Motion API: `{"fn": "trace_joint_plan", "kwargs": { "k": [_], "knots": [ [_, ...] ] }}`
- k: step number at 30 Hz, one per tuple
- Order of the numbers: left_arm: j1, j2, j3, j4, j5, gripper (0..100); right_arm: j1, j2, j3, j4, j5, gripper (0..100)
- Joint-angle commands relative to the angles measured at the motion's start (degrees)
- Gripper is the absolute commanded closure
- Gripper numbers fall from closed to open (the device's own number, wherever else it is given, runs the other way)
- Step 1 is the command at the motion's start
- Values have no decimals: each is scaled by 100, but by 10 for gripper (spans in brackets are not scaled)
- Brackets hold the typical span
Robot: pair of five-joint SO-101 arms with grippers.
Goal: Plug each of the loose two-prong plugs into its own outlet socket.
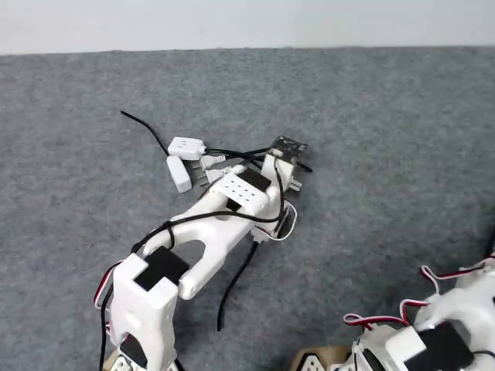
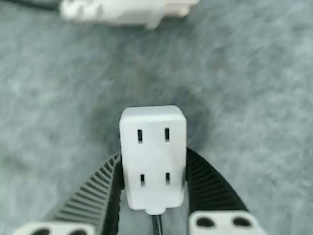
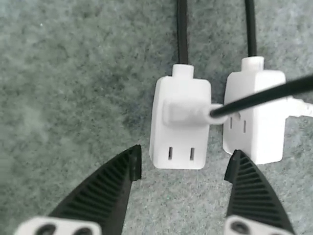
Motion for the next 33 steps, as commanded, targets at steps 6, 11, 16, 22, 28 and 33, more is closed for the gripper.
{"fn": "trace_joint_plan", "kwargs": {
  "k": [6,11,16,22,28,33],
  "knots": [
    [-782,-1820,910,914,1178,989,13,-22,-352,57,44,801],
    [-1565,-1811,1209,624,2004,989,13,-31,-352,66,44,801],
    [-1521,-1442,1191,536,2084,988,13,-40,-352,66,44,801],
    [-1547,-1231,1218,141,1952,973,13,-75,-352,75,88,801],
    [-1741,-1530,1516,97,2681,609,13,-75,-352,75,88,800],
    [-1767,-2286,1938,149,2488,523,-31,-84,-404,242,88,800]
  ]
}}
